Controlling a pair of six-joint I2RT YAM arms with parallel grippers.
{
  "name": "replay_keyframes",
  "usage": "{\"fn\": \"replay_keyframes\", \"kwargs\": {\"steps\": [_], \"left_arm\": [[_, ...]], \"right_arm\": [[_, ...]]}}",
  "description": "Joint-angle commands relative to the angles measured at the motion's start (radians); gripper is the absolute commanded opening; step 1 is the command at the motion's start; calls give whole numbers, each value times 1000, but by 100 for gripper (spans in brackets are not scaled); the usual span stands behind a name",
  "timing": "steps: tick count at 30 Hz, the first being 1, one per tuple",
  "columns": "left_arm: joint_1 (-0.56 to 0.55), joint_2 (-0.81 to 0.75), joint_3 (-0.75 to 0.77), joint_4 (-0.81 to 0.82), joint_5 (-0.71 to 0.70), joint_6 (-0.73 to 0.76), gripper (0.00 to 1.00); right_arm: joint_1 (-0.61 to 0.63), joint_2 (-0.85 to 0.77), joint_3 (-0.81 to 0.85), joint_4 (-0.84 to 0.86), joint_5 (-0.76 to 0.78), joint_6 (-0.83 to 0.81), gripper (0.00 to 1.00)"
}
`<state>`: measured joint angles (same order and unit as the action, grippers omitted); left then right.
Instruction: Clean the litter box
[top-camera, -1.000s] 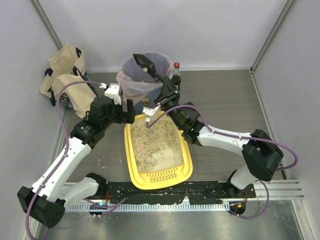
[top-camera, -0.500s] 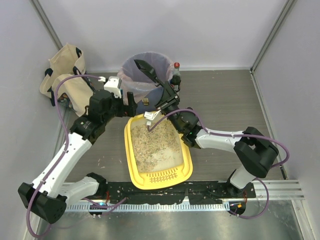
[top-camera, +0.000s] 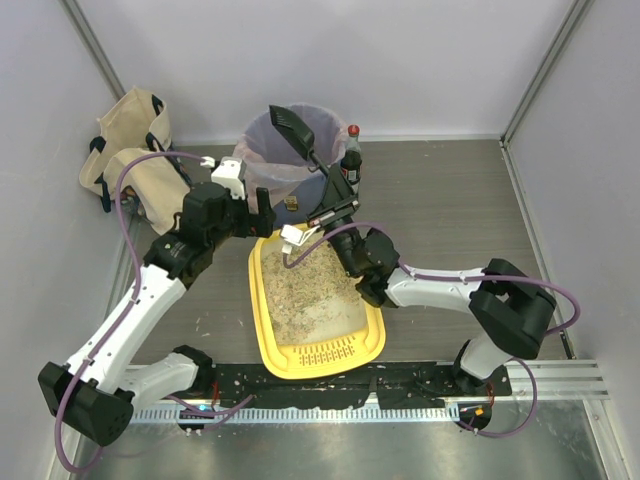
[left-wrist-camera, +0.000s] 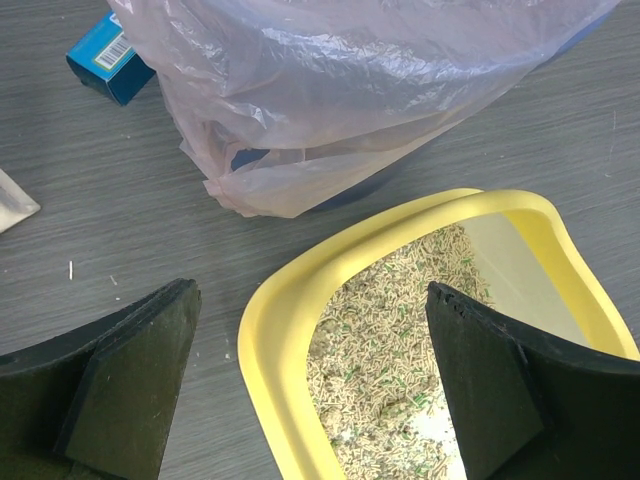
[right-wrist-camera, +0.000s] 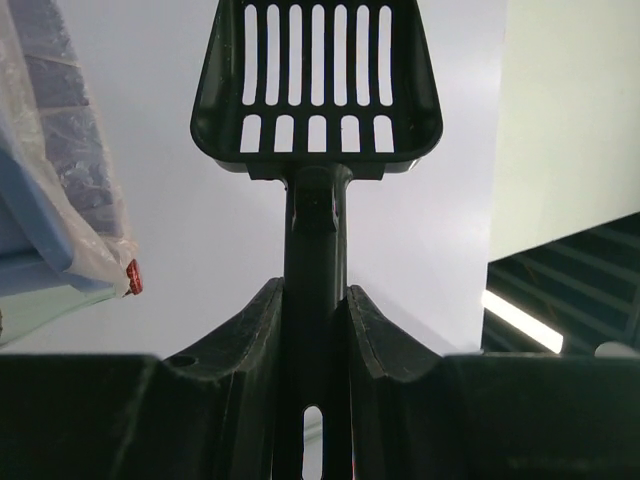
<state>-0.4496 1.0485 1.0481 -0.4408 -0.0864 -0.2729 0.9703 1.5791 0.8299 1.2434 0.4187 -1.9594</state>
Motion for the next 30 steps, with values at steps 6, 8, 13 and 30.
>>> {"fn": "replay_keyframes", "kwargs": {"steps": [6,8,13,30], "left_arm": [[-3,-22,7,20,-24,15,100],[-5,-21,9,20,-21,14,100],[-8,-16,9,17,-22,15,100],[-11,-2,7,16,-27,17,100]], "right_arm": [[192,-166,-6,156,348,220,1],[252,-220,-21,78,440,258,1],[465,-292,-29,-72,873,527,1],[631,-482,475,-2183,365,2563,1]]}}
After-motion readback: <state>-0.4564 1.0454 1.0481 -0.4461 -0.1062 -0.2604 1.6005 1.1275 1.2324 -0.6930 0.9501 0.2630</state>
